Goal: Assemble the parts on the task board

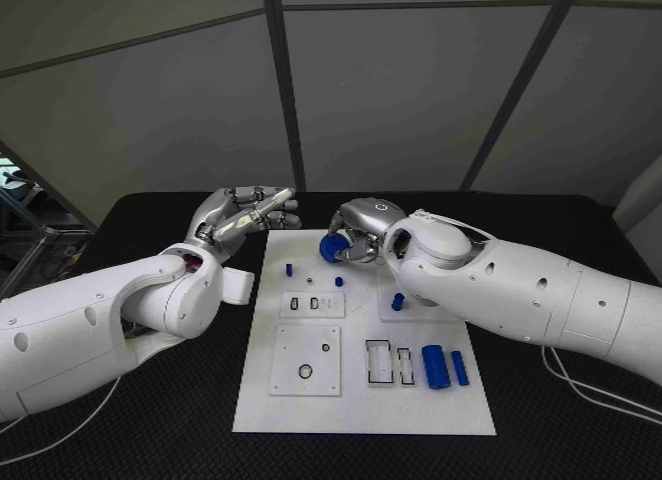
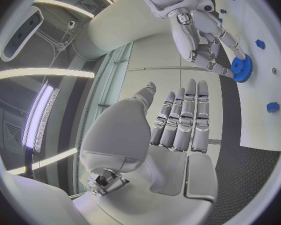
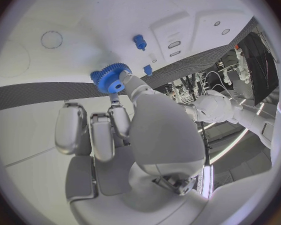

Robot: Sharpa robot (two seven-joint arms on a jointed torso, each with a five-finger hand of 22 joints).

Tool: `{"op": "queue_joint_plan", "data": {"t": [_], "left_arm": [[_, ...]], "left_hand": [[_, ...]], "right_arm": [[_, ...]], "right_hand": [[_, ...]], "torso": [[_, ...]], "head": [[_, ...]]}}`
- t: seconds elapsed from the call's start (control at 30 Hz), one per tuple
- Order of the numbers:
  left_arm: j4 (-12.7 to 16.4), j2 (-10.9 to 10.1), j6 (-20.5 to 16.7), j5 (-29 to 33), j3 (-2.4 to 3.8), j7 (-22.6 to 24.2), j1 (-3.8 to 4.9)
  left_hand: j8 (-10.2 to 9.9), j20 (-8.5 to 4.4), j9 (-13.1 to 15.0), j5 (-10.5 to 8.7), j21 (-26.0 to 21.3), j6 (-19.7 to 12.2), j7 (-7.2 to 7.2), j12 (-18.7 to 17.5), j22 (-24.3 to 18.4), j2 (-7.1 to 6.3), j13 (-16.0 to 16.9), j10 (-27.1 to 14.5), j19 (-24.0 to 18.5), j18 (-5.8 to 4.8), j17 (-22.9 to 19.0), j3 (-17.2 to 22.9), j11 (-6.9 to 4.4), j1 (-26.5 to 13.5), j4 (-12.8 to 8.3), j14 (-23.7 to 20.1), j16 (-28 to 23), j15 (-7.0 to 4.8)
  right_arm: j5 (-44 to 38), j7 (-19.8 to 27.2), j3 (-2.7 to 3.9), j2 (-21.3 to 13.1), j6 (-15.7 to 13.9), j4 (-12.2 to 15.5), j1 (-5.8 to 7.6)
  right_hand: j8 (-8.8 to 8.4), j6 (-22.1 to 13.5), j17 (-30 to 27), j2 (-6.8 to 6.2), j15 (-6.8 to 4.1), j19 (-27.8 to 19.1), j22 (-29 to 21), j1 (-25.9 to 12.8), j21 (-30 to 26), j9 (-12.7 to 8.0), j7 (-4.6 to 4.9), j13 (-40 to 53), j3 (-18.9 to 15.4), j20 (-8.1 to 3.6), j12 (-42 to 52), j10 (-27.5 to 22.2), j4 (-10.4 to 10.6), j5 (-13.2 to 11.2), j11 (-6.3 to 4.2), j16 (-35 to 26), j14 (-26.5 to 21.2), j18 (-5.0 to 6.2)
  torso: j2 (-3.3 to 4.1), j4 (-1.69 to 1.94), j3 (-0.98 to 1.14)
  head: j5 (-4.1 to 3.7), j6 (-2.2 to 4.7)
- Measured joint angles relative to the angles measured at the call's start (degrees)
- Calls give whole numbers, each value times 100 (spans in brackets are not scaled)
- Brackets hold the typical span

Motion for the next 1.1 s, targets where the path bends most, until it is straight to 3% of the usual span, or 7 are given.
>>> {"op": "queue_joint_plan", "data": {"t": [0.37,0.53,0.67,0.8,0.93,1.1], "left_arm": [[-16,26,1,0,0,0,0],[-21,36,2,0,0,0,0],[-22,40,3,0,0,0,1],[-22,41,4,0,0,-1,1],[-22,41,5,0,0,-1,1],[-21,38,5,0,0,-1,1]], "left_hand": [[0,0,0,0,0,0,0,0,0,0,0,0,0,0,0,0,0,0,0,0,0,0],[0,0,0,0,0,0,0,0,0,0,0,0,0,0,-1,0,0,0,0,0,0,0],[0,0,0,0,0,0,0,0,1,0,0,0,0,0,-1,0,0,0,0,0,0,0],[0,0,0,0,0,0,0,0,1,0,0,0,0,0,-1,0,0,0,0,0,0,0],[0,0,0,0,0,0,0,0,1,0,0,0,0,0,-1,0,0,0,0,0,0,0],[0,0,0,0,0,0,0,0,1,0,0,0,0,0,-1,0,0,0,0,0,0,0]], "right_arm": [[-10,8,-14,126,35,-165,-47],[-12,8,-14,163,46,-233,-52],[-13,8,-18,193,53,-280,-57],[-4,8,-26,208,82,-307,-68],[19,21,-22,223,124,-330,-63],[54,29,-20,226,186,-349,-58]], "right_hand": [[-64,1,4,-26,0,0,-1,-93,0,0,-1,-33,47,0,-44,-1,43,-19,1,0,0,0],[-132,3,4,-55,1,20,-1,-123,0,0,-2,-82,89,20,-93,-51,40,-20,50,0,0,-1],[-277,4,4,-80,1,31,-5,-192,0,-39,-1,-147,126,32,-173,-105,27,-20,105,0,0,-1],[-449,-298,3,-64,43,20,-6,-271,0,-45,32,-259,205,64,-290,-199,15,-19,153,0,-1,-1],[-632,-584,3,-135,43,2,-15,-348,0,-78,30,-393,223,85,-426,-279,27,-80,152,0,-1,-1],[-692,-643,3,-177,43,21,-16,-346,0,-78,29,-434,233,104,-437,-320,17,-112,152,0,-1,0]], "torso": [[-2,-5,5],[-3,-10,4],[-6,-10,3],[-6,-10,2],[-7,-9,2],[-7,-9,2]], "head": [[10,-15],[15,-18],[15,-15],[9,-13],[8,-11],[14,-9]]}}
